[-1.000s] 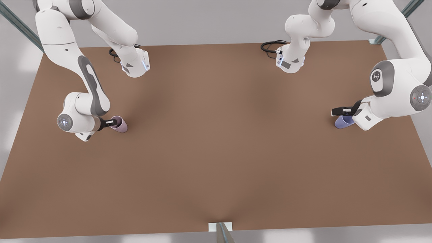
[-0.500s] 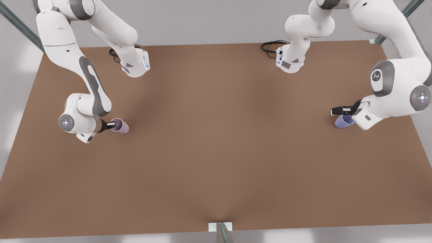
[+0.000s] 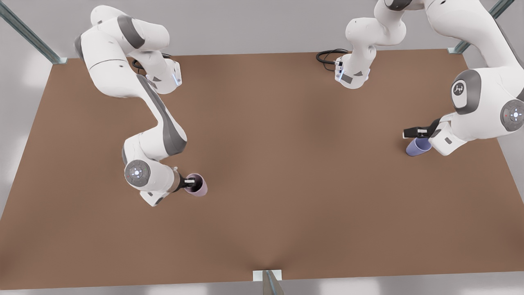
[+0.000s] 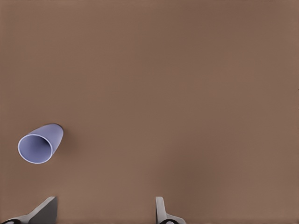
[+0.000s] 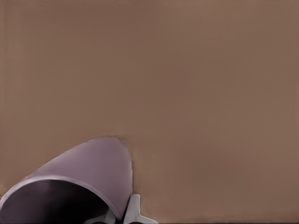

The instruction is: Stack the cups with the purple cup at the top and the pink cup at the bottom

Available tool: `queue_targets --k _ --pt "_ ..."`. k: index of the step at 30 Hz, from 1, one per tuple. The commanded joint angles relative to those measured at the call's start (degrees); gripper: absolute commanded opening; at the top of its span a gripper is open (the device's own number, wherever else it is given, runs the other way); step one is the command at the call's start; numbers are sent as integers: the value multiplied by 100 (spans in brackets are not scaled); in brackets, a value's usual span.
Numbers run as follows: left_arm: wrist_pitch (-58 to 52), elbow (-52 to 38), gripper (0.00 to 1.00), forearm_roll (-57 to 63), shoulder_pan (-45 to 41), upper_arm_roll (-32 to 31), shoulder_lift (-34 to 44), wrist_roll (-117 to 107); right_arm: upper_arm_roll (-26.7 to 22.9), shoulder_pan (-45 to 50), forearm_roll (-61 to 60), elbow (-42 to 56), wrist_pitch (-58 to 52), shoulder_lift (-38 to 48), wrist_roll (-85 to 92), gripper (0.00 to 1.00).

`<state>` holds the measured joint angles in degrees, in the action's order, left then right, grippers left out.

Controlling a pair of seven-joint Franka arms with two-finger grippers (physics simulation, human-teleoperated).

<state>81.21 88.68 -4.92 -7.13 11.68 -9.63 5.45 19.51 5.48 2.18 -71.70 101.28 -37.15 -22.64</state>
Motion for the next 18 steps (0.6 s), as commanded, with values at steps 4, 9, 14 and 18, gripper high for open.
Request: queue_targets --k 4,9,14,18 --pt "-44 0 100 0 1 36 23 0 -8 1121 -7 1948 -311 -1136 -1937 21" --pt "-44 0 100 0 1 45 23 0 -430 2211 37 2951 285 -2261 -2456 21" --pt "-44 0 100 0 1 45 31 0 -641 2537 46 3162 955 -2921 -2491 21" --pt "53 9 100 35 10 45 -65 0 -650 2555 46 3153 972 -3062 -2491 21"
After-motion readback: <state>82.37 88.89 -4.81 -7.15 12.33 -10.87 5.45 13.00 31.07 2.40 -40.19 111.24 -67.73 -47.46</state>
